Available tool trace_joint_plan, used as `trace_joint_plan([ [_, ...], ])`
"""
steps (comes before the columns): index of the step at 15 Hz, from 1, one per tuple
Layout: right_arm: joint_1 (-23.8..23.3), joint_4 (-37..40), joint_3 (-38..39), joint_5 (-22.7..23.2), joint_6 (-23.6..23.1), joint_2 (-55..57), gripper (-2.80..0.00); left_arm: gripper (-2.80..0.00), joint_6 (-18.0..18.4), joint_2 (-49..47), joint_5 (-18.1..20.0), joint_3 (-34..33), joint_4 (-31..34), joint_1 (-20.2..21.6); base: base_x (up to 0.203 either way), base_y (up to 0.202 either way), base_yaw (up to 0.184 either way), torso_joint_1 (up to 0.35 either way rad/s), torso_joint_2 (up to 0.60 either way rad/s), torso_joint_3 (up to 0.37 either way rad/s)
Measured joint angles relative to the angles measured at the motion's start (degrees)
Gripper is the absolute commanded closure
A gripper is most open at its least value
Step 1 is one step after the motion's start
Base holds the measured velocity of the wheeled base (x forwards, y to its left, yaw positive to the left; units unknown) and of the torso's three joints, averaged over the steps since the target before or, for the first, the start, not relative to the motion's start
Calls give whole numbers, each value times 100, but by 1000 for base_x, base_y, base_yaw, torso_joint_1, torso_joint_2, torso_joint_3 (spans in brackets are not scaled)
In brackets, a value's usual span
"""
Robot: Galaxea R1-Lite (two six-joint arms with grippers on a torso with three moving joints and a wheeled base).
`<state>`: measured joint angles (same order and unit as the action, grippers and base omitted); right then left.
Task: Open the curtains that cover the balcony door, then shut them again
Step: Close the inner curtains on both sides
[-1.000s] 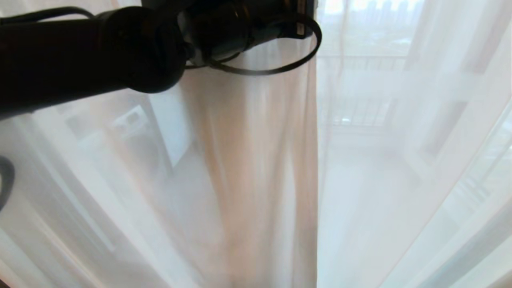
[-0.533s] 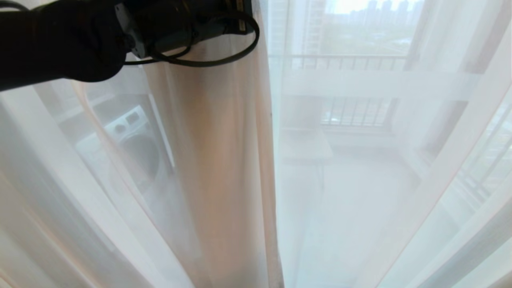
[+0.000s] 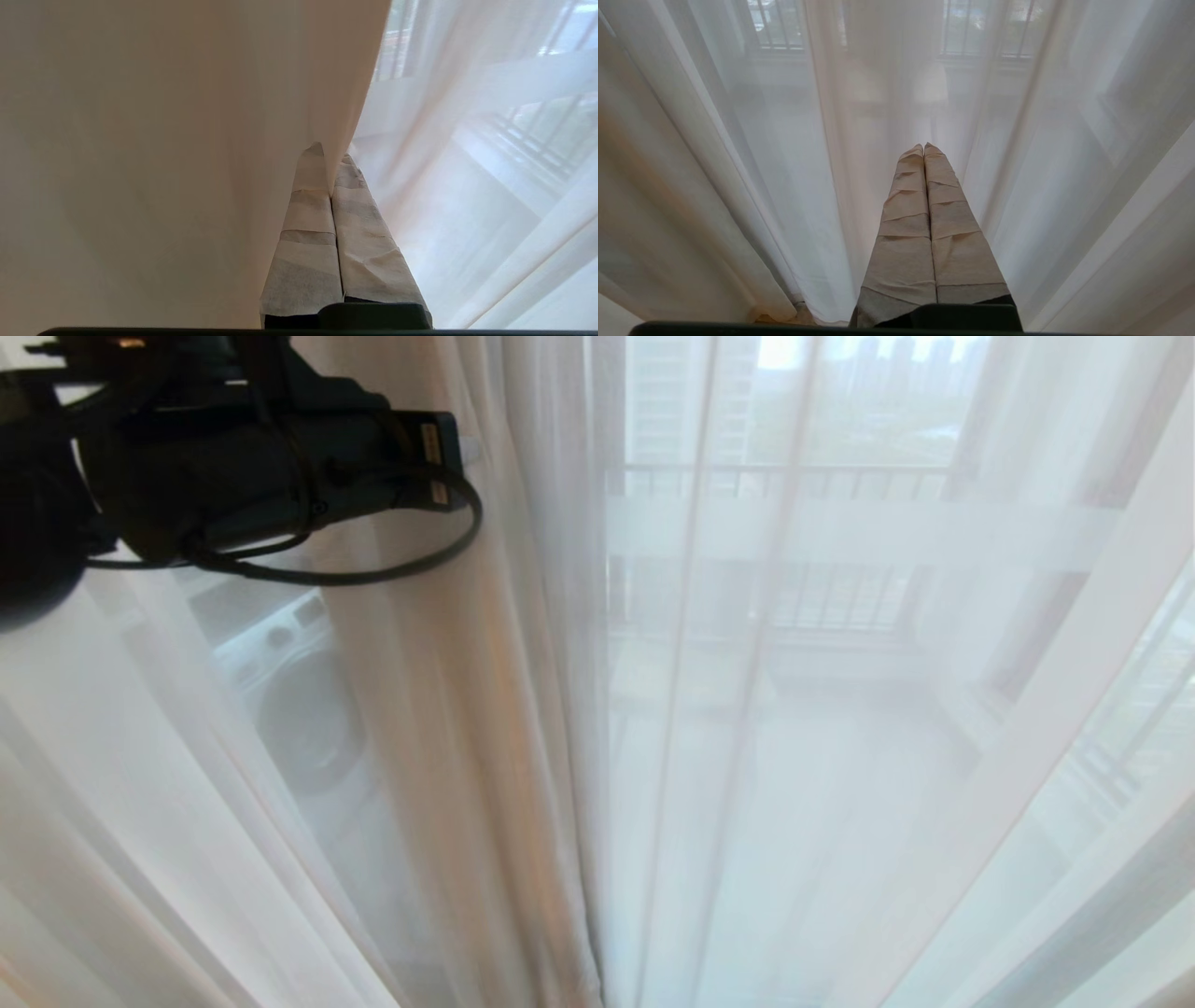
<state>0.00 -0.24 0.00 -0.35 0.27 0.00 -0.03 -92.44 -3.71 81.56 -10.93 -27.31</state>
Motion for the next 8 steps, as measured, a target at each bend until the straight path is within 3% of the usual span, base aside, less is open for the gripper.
trace_joint_plan([
  [2,0,2,0,2,0,0,0,0,-2,205,-53,-206,-113,30,0,0,0,0,0,0],
  [3,0,2,0,-2,2,0,0,-280,-4,259,-83,-238,-149,35,0,0,0,0,0,0],
  [8,0,0,0,0,0,0,0,-280,1,442,-169,-328,-227,24,0,0,0,0,0,0],
])
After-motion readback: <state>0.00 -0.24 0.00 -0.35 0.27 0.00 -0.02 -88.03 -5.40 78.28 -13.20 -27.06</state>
